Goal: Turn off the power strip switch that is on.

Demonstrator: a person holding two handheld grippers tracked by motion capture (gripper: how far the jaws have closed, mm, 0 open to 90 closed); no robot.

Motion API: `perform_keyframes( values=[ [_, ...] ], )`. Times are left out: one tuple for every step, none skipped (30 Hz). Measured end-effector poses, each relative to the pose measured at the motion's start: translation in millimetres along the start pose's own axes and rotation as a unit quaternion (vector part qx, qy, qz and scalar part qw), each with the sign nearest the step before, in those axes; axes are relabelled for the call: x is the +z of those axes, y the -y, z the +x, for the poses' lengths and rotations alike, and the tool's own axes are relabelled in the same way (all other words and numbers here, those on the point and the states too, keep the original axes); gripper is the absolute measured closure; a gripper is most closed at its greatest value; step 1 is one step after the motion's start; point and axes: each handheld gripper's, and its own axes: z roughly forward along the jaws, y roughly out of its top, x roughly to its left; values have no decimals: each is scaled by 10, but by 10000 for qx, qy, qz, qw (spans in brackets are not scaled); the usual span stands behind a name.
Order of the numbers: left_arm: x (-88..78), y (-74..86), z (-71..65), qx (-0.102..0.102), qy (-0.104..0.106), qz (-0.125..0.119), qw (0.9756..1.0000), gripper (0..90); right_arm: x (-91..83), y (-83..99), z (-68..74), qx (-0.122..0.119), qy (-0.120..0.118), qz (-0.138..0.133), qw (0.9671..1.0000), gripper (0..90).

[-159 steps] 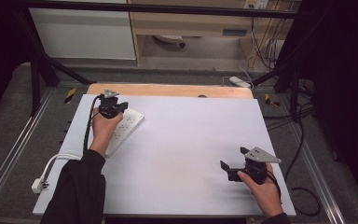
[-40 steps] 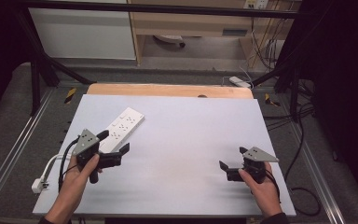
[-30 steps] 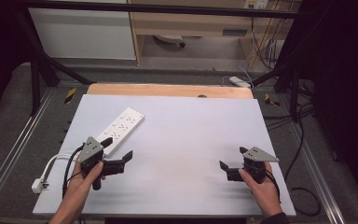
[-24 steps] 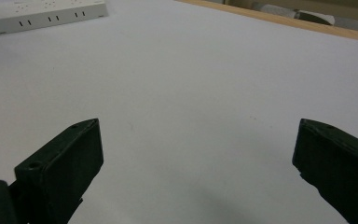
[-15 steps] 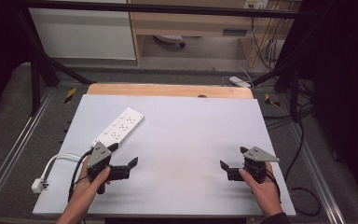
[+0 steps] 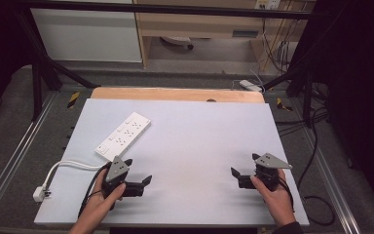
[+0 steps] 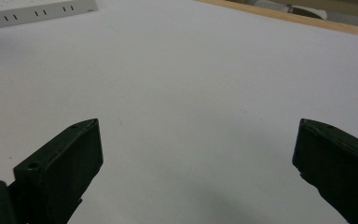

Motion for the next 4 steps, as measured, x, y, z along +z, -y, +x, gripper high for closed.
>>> perform_keyframes(
  values=[
    [-11, 14, 9, -9, -28, 42, 10000, 74, 5, 11, -8, 9, 40, 61, 10000, 24],
    [-28, 19, 21, -40, -61, 50, 10000, 75, 9, 20, -16, 20, 78, 87, 9999, 25],
    [-51, 20, 39, -84, -96, 20, 9999, 76, 10, 28, -27, 26, 125, 108, 9999, 23],
    [-74, 18, 58, -142, -152, -29, 9998, 76, 15, 41, -36, 58, 191, 157, 9997, 24]
  ],
)
